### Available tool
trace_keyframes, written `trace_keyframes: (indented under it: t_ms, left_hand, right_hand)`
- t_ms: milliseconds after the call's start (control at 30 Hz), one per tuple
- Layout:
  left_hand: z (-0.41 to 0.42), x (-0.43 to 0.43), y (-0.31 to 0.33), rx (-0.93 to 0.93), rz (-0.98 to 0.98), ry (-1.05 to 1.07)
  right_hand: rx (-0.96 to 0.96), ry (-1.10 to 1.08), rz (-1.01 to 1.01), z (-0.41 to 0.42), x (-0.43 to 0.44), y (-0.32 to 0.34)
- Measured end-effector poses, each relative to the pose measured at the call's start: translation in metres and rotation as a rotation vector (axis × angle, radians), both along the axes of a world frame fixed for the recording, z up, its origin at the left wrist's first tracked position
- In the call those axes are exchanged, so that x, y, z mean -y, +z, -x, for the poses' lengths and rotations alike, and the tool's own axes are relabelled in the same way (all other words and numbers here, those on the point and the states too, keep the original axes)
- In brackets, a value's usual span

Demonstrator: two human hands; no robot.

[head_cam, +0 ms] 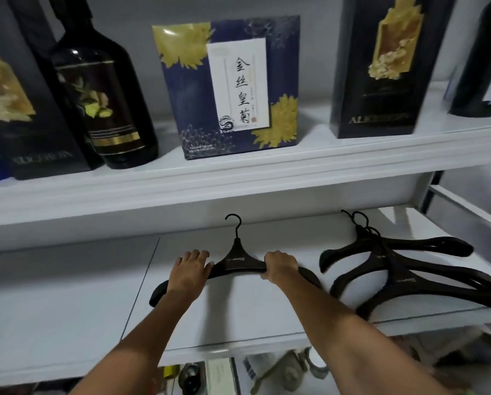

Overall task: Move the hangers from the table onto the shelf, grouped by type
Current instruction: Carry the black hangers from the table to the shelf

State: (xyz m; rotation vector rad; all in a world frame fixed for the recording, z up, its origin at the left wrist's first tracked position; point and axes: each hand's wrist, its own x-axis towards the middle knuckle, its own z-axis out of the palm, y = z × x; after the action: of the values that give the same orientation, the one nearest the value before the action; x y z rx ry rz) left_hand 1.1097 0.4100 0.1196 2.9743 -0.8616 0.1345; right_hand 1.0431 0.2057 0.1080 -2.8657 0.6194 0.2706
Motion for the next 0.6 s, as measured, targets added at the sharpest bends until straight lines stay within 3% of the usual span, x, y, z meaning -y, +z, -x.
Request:
trace_keyframes:
  t_ms: [300,600]
  left_hand:
    - [-0.03,0.006,-0.018,0.044,0.063,-0.076]
    - [-0.027,0.012,-0.033,0.057,0.108,-0.088]
  right_hand:
    - [0.01,-0.024,0.074,-0.039,0.009,-0.04]
    - [-0.023,-0.023,0.477,-0.053,0.009,-0.054]
